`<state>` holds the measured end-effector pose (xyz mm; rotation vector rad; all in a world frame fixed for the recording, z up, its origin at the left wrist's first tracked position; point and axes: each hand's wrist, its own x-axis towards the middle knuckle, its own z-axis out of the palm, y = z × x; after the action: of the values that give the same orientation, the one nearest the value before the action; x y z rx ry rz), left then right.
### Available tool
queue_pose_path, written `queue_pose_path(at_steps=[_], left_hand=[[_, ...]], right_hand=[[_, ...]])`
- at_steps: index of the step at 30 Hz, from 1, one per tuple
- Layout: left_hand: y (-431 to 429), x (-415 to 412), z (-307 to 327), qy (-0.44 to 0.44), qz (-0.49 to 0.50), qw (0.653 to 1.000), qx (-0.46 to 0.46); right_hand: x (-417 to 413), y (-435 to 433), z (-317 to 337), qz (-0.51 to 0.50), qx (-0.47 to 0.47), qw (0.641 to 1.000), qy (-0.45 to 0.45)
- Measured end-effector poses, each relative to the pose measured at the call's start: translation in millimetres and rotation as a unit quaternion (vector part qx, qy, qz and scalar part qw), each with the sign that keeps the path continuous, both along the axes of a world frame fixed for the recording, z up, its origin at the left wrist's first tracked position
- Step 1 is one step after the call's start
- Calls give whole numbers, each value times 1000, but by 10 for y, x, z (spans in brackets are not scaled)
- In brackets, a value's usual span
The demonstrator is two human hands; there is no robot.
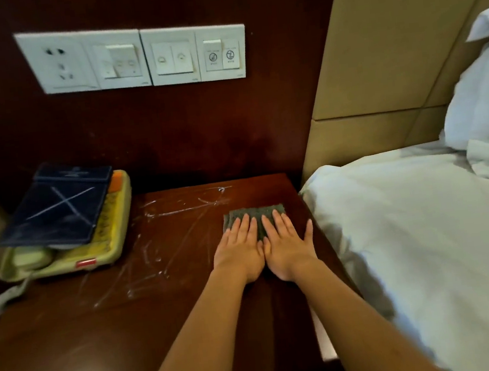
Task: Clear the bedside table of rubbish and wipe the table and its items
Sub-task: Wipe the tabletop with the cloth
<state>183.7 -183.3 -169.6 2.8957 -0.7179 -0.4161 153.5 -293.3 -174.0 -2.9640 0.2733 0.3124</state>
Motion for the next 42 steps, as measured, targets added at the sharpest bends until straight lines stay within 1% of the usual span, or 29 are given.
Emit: queue_pose_path(at_steps=[4,10,14,19,25,38,42], left_hand=[[280,-599,18,6,0,1000,20],[577,-1236,32,26,5,999,31],[697,-1466,51,34,10,999,28],[718,-1440,15,25,12,999,19],[685,-986,-21,-3,28,1000,4],[413,938,-63,-38,56,998,-17],[362,1348,-64,-49,57,997,-27]], right_hand=[[-601,289,17,5,-27,1000,5],[-1252,604,42,15,-29,999,5],[-1463,702,76,37,-34,999,19],[-1434,693,83,45,-28,998,34],[-936,682,68,32,-7,999,25],[992,475,62,19,-22,1000,7],[1410,411,42,18,-20,1000,-8]])
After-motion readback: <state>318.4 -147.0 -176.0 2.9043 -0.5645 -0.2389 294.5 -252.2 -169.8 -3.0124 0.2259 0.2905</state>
